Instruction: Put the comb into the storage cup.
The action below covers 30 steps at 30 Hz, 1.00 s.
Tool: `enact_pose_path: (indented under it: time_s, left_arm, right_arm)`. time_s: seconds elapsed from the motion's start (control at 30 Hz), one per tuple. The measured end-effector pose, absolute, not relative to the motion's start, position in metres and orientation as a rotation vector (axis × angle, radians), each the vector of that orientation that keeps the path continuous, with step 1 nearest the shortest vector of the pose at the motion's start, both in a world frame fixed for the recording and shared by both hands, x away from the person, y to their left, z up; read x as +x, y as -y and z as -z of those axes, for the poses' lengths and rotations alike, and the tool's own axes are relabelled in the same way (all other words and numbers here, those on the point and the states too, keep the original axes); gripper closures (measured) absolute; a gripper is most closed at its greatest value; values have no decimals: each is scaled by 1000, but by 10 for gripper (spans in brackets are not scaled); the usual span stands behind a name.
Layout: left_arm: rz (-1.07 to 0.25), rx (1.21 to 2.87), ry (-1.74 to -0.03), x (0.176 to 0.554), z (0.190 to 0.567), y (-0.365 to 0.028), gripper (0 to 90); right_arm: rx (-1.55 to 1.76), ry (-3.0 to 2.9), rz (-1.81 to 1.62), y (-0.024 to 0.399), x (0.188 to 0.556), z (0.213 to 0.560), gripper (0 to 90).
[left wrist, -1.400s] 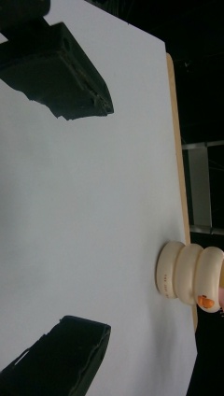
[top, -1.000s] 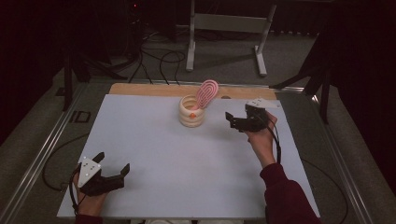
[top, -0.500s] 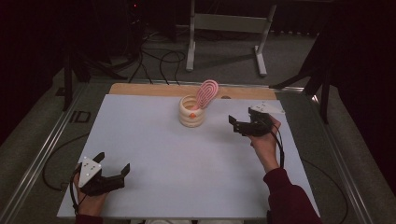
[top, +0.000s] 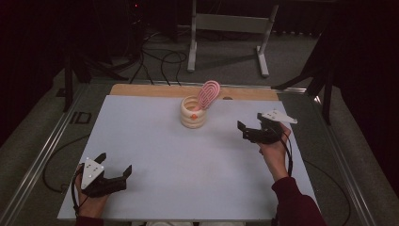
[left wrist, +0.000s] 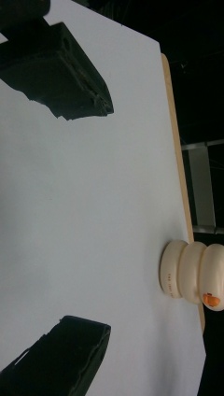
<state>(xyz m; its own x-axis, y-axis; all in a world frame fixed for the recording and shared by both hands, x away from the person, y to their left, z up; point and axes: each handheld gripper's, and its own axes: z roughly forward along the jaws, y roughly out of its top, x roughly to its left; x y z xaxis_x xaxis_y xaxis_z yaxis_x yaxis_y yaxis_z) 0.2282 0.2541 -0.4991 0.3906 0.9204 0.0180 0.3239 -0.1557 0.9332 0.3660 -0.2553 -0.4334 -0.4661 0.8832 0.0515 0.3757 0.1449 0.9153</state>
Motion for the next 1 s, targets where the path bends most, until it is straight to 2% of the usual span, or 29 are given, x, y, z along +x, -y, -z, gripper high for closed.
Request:
enact_pose_path:
  time_s: [1.0]
  left_arm:
    - [-752,1703,-1045,235,487,-253,1]
  right_arm:
    - [1111,-1899,-1338,280,284,462,97]
